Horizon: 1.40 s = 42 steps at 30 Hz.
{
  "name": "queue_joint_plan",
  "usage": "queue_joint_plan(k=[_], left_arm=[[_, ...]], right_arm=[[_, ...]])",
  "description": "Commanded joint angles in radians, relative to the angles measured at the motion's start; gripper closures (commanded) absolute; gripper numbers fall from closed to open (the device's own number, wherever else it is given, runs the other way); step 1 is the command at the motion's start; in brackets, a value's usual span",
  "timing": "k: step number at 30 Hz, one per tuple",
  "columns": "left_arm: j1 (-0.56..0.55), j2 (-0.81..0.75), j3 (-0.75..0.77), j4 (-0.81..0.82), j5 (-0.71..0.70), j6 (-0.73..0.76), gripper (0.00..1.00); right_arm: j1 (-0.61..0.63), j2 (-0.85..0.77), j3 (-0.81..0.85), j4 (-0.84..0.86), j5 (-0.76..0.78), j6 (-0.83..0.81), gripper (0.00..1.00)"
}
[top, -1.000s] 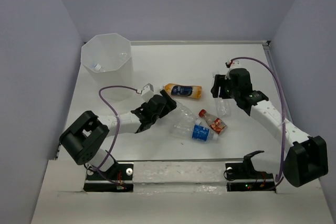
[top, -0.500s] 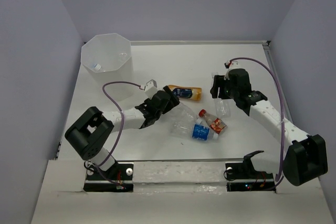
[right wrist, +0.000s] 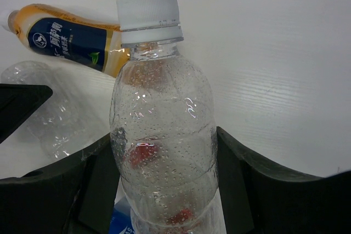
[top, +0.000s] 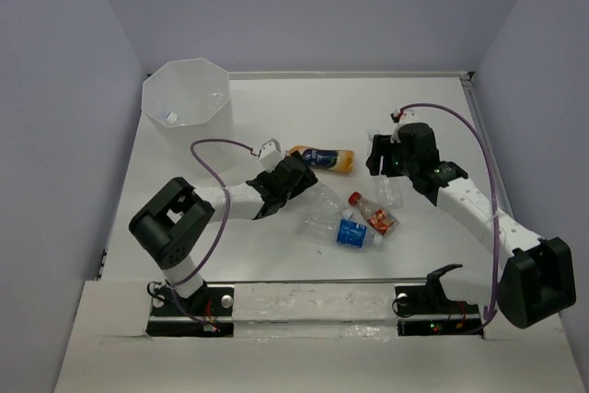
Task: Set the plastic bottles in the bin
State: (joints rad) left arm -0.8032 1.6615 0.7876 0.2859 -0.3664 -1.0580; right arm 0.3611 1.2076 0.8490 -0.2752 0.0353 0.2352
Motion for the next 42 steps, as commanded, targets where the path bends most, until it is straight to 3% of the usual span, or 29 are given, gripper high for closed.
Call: queue_joint_plan(k=[1,10,11,16,20,28,34,39,42], left_arm=[[-0.004,0.007,0.012,-0.001,-0.055,0.009,0.08],[-0.004,-0.008,-0.025,-0.010,-0.115,-0.003,0.26],[-0.004,-0.020,-0.034,-0.010,-0.132,-0.007,0.34],[-0.004,-0.074,-0.070,-0.007,-0.181,-0.022,0.36],[-0.004,-0.137,-0.097,-0.013,-0.218,-0.027,0.43],[-0.004,-0.434,-0.154,-0.056,-0.304,0.027,0.50],[-0.002,-0.745,-0.042,-0.120,-0.436,0.266,0.50],[0.039,-0.799,0.148,-0.085,-0.578,0.582,0.51],[0.148,-0.772,0.304,-0.064,-0.569,0.765,0.51]], right_arm=[[0.015,-0.031,-0.001,0.059,-0.025,-0.007,0.49],[0.033,-0.042,-0.001,0.068,-0.044,0.001,0.50],[0.045,-0.049,0.005,0.068,-0.067,0.004,0.50],[0.102,-0.068,0.024,0.073,-0.077,0.013,0.50],[0.142,-0.063,0.042,0.074,-0.069,0.013,0.50],[0.182,-0.117,0.073,0.120,-0.110,0.036,0.50],[0.191,-0.178,0.061,0.152,-0.144,0.052,0.51],[0.191,-0.200,0.051,0.154,-0.163,0.056,0.51],[0.191,-0.217,0.042,0.156,-0.170,0.056,0.51]])
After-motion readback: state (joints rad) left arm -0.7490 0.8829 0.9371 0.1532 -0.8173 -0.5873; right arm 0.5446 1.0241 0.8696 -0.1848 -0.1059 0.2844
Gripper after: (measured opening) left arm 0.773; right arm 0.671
